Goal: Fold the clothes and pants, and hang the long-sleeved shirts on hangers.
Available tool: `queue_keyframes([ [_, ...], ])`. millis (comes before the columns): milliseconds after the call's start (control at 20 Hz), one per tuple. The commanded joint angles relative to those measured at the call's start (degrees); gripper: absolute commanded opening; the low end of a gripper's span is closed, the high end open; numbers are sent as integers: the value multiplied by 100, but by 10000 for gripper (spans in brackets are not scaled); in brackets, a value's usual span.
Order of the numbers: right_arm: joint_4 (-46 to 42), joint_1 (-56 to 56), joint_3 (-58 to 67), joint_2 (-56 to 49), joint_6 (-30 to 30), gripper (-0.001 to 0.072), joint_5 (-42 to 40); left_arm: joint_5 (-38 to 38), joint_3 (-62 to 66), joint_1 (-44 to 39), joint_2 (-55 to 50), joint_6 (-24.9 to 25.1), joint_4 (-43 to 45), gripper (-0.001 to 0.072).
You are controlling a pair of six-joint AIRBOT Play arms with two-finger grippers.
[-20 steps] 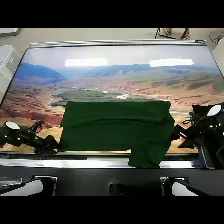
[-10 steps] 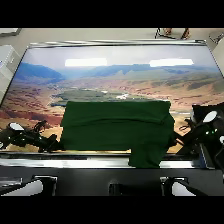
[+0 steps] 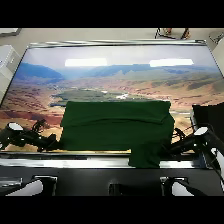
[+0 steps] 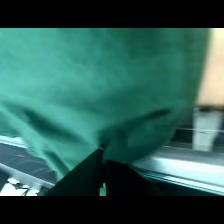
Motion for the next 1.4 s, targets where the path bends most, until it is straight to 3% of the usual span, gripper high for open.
queue_keyframes([
  [0,417,-2,160,52,-229,53,79,-243,122,-2,111,31,-116,24],
  [250,404,0,2291,46,278,51,258,-398,1399,-7,109,-251,-588,23],
  [550,492,461,4594,-1515,741,52,-391,-299,3722,-374,-1381,-841,-901,24],
  [700,514,772,5259,-2308,1150,54,-798,-302,4791,-605,-2240,-1163,-916,24],
  [950,605,1119,5362,-3073,1174,73,-1263,-308,5545,-940,-3292,-1309,-916,40],
  [1000,664,1134,5364,-3156,1172,98,-1287,-313,5545,-955,-3421,-1384,-918,113],
  [1050,704,1117,5366,-3167,1169,108,-1303,-363,5545,-935,-3486,-1412,-918,282],
  [1100,686,1043,5414,-3130,1110,178,-1246,-426,5554,-876,-3491,-1377,-911,437],
  [1150,660,907,5508,-3073,977,333,-1060,-584,5613,-756,-3475,-1327,-909,535],
  [1200,629,693,5630,-2994,793,629,-723,-800,5731,-599,-3471,-1329,-911,541],
  [1250,588,431,5678,-2911,702,705,-380,-1058,5886,-411,-3464,-1344,-914,549],
  [1300,461,125,5676,-2852,702,706,-11,-1320,6019,-251,-3447,-1357,-918,680],
  [1350,280,-133,5652,-2861,741,706,332,-1567,6111,-114,-3394,-1353,-916,716],
])
